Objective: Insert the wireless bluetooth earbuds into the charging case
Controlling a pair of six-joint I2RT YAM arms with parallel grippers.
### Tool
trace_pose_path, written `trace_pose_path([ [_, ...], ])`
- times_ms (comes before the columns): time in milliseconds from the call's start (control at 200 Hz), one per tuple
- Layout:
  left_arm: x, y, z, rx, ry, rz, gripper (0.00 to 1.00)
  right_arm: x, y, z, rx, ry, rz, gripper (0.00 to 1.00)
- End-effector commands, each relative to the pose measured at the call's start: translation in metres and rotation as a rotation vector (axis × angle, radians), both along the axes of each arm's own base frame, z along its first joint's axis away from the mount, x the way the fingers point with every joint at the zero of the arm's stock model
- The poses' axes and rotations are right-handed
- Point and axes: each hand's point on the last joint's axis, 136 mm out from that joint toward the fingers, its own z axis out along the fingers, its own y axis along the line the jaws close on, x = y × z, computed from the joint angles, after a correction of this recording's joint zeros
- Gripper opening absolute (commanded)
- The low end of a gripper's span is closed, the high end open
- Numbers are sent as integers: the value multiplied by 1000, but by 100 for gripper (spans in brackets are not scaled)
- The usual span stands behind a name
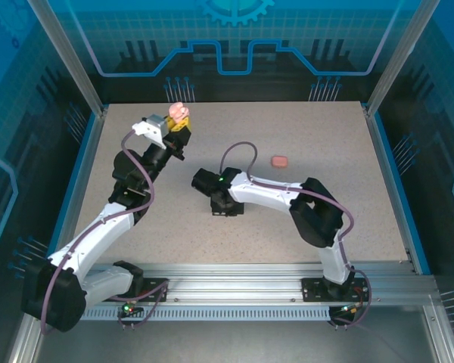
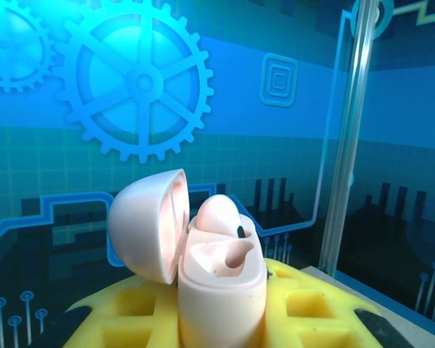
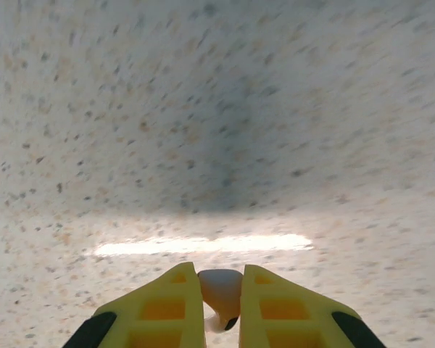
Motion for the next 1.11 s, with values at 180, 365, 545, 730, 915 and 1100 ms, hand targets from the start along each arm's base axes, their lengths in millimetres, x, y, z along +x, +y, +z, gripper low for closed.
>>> trace_pose_path([
  [180,-8,-13,-12,-18,42,-95,0,18,-69,28,-149,-163,15,13],
  [365,-16,-26,-25,-9,66,-129,0,29,-94,57,-123,-232,5,14],
  [545,-24,-43,-36,9,80,-164,0,44,-103,106,-30,-333,28,14],
  [730,-28,-58,-43,29,86,-192,0,58,-104,172,90,-465,81,14],
  [915,-25,-66,-44,39,84,-208,0,64,-103,239,203,-592,139,15],
  [1100,-24,-77,-44,63,77,-247,0,62,-90,303,307,-732,255,15],
])
